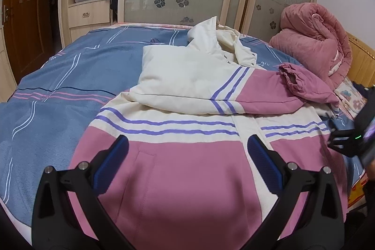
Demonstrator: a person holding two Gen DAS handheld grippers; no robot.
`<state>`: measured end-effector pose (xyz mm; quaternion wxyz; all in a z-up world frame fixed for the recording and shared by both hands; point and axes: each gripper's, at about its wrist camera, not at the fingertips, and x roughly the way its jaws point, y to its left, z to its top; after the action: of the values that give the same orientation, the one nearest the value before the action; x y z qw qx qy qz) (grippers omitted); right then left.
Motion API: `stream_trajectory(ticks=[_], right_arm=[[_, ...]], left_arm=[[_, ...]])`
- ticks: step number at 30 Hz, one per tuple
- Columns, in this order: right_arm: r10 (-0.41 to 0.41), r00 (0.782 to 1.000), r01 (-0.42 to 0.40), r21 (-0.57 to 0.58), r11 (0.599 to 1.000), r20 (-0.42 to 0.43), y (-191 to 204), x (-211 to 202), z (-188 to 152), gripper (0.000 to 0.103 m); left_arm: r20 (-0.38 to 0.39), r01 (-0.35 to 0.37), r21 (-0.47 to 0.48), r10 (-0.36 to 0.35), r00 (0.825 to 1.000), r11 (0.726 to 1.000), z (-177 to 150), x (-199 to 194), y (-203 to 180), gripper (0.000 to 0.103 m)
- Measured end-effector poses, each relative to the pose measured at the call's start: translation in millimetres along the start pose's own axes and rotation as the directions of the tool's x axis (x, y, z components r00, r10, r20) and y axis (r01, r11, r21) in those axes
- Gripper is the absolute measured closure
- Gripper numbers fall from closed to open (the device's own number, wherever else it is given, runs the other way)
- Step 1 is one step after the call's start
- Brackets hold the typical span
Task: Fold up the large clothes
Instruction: 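Fold the held sleeve across the jacket front with the right tool, release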
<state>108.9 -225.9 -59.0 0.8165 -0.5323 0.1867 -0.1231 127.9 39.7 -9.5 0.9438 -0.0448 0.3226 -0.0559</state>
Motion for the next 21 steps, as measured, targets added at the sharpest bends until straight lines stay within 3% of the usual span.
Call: stream_trajectory(ticks=[1, 3, 5, 7, 10, 12, 14, 17, 21], right_arm=[[-0.027, 1.000, 0.027, -0.090, 0.996, 0.008, 9, 10, -2, 0.001], [-0.005, 1.000, 0.005, -0.176, 0.984, -0.001, 15, 29, -7, 0.011], [0.024, 0.998, -0.033, -0.191, 0.981, -0.051, 13, 52, -9, 0.029], [0.034, 0.995, -0.051, -0.190, 0.980, -0.094, 9, 72, -6, 0.036], [0.042, 0.992, -0.066, -0.199, 0.978, -0.122, 11, 85, -5, 0.038], [0.052, 0.987, -0.082, -0.198, 0.977, -0.151, 12, 98, -4, 0.050], [0.088, 0.983, -0.115, -0.170, 0.979, -0.159, 12, 103, -2, 0.081], [0.126, 0.978, -0.147, -0.117, 0.982, -0.169, 8, 106, -1, 0.094], [0.140, 0.980, -0.131, 0.075, 0.989, -0.138, -25, 96, 6, 0.097]], left_arm=[[0.000, 0.001, -0.001, -0.001, 1.000, 1.000, 0, 0, 0, 0.002], [-0.002, 0.007, -0.007, -0.007, 1.000, 1.000, 1, 0, 1, 0.002], [-0.002, 0.008, -0.011, -0.008, 1.000, 1.000, 1, 0, 2, 0.002], [-0.003, 0.011, -0.014, -0.011, 1.000, 1.000, 2, 0, 3, 0.002], [-0.007, 0.009, -0.019, -0.009, 1.000, 1.000, 3, 1, 5, 0.002], [-0.008, 0.009, -0.022, -0.009, 1.000, 1.000, 3, 2, 6, 0.002], [-0.010, 0.007, -0.024, -0.008, 1.000, 1.000, 4, 3, 7, 0.002], [-0.009, 0.007, -0.028, -0.007, 1.000, 1.000, 4, 3, 9, 0.002], [-0.004, 0.012, -0.042, -0.013, 1.000, 0.999, 5, -1, 13, 0.002]])
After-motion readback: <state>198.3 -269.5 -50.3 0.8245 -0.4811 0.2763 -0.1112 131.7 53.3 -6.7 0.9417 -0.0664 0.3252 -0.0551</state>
